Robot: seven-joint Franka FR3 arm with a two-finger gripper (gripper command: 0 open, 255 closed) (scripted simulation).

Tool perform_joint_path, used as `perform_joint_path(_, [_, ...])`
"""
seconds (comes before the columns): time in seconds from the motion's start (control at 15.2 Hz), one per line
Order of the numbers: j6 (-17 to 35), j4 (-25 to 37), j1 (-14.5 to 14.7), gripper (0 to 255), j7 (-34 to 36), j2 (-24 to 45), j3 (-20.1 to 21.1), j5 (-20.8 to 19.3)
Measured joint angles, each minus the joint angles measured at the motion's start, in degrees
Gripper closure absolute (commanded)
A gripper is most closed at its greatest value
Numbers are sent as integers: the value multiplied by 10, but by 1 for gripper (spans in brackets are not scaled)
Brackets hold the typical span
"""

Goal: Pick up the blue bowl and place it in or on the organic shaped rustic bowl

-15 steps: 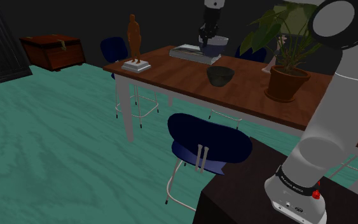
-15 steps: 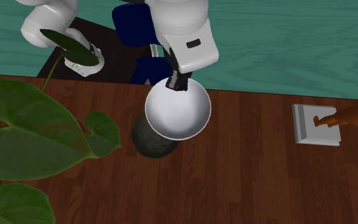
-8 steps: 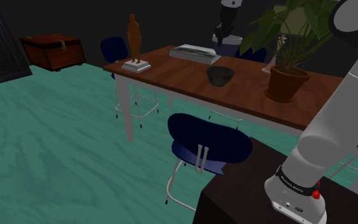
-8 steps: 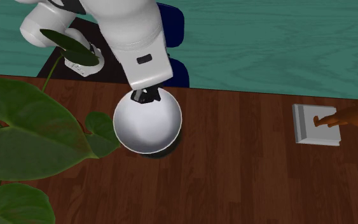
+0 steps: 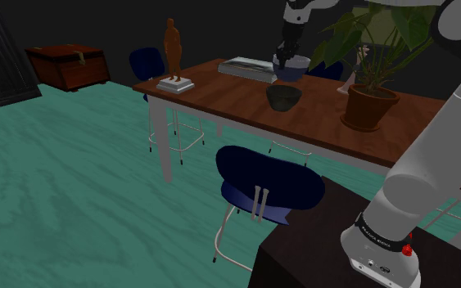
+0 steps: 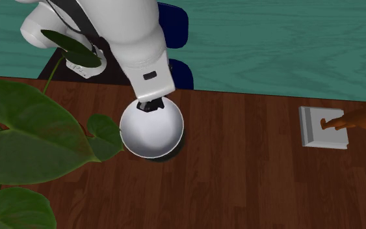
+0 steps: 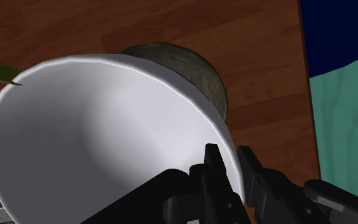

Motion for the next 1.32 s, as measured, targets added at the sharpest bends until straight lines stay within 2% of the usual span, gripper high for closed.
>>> perform_joint_path(0.59, [68, -75, 0, 255, 4, -6, 0, -2])
perform_joint_path(0.99, [74, -80, 0, 255, 4, -7, 0, -2])
perform_joint_path(1.06, [74, -80, 0, 0, 4, -7, 0, -2])
perform_joint_path(1.32, [74, -80, 0, 0, 4, -7, 0, -2])
